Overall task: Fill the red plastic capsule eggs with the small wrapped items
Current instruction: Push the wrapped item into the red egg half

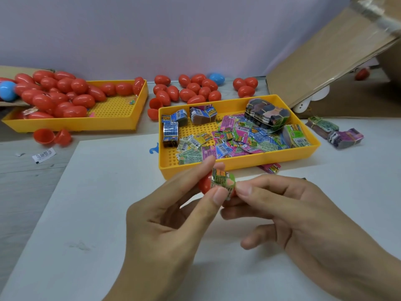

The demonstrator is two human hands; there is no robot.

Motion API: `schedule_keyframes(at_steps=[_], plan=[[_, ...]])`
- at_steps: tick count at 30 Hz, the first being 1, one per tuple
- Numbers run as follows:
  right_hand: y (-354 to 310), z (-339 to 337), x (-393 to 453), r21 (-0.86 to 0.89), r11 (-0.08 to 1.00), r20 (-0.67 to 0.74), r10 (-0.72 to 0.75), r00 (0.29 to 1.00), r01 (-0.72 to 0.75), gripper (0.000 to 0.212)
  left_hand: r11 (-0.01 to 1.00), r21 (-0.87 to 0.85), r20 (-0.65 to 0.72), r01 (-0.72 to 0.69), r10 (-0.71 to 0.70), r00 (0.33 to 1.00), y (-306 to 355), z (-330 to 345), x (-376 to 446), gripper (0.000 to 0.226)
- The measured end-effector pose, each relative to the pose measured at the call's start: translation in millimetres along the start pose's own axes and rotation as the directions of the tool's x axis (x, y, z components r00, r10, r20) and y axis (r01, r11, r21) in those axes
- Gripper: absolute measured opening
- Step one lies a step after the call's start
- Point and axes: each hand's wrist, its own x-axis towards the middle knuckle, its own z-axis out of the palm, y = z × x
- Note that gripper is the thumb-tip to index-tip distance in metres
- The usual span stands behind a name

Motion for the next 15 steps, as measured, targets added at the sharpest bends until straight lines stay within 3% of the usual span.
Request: schedule_keyframes(at_steps=[2, 5, 8, 10, 15], plan=[[-0.2, -0.5, 1.6, 0.039, 0.999, 0.014, 0.009, 1.000, -0.010, 0.024, 1.000, 0.022, 0.021, -0.014, 0.014, 1.000, -0.6, 0.4, -1.0, 0.041], [-0.4, 0.9, 2.8, 0.057, 0.998, 0.032, 0.020, 0.999, -0.022, 0.042, 1.000, 0.018, 0.056, -0.011, 0.010, 0.998, -1.5, 0.6, -3.0, 0.040], [2.0, -1.2, 2.1, 0.023, 1.000, 0.017, -0.021, 1.000, 0.021, 0.030, 1.000, 0.002, 0.098, 0.018, -0.018, 0.995, -2.0, 0.5, -5.4, 0.043], [3.8, -3.6, 2.0, -0.028, 0.996, -0.002, -0.087, 0.996, 0.087, 0.021, 0.997, -0.005, 0.124, 0.073, -0.072, 0.990, -1.1, 0.7, -5.8, 0.046], [8.9, -4.7, 2.4, -0.285, 0.898, -0.008, -0.353, 0.936, 0.336, 0.028, 0.967, 0.014, 0.076, 0.255, -0.255, 0.964, 0.4, -0.3, -1.6, 0.035]])
